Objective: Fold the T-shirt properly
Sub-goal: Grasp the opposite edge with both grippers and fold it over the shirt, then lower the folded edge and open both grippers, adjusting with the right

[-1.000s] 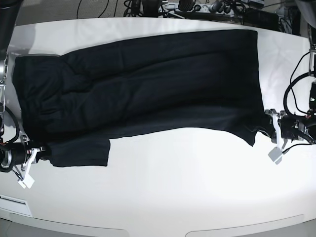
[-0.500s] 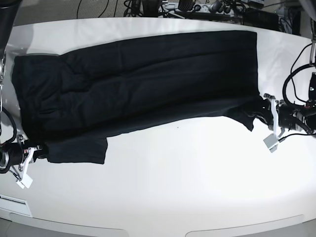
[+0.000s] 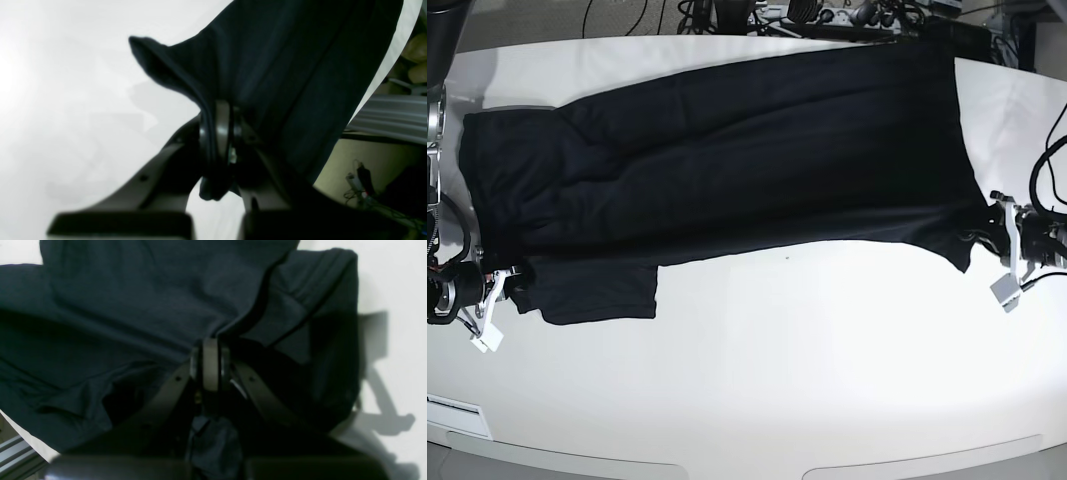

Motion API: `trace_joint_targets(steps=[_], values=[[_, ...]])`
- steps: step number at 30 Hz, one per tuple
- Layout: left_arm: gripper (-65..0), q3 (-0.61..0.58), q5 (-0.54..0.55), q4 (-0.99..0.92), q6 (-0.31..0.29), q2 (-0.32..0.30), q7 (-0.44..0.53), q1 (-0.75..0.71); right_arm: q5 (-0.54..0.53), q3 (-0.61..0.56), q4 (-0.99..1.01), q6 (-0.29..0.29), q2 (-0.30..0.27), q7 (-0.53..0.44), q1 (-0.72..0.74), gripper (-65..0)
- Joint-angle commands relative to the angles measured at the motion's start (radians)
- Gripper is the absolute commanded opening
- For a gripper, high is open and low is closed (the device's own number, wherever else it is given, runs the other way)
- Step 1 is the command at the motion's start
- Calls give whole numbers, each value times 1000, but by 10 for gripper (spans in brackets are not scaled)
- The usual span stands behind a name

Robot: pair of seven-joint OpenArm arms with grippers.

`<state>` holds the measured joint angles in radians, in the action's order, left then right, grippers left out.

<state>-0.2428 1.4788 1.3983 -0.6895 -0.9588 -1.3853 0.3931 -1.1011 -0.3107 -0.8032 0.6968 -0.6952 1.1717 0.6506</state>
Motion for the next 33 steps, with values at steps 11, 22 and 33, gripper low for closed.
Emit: trace_joint_targets(steps=[11, 22, 33], values=[[-650, 10, 5, 122, -9, -39, -11, -87, 5, 8, -13, 1, -25, -5, 36, -650], [-466, 10, 5, 122, -9, -44, -11, -189, -9, 8, -13, 1, -25, -26, 45, -549], [-342, 10, -31, 122, -9, -44, 23, -274, -118, 8, -15, 1, -24, -85, 109, -390]])
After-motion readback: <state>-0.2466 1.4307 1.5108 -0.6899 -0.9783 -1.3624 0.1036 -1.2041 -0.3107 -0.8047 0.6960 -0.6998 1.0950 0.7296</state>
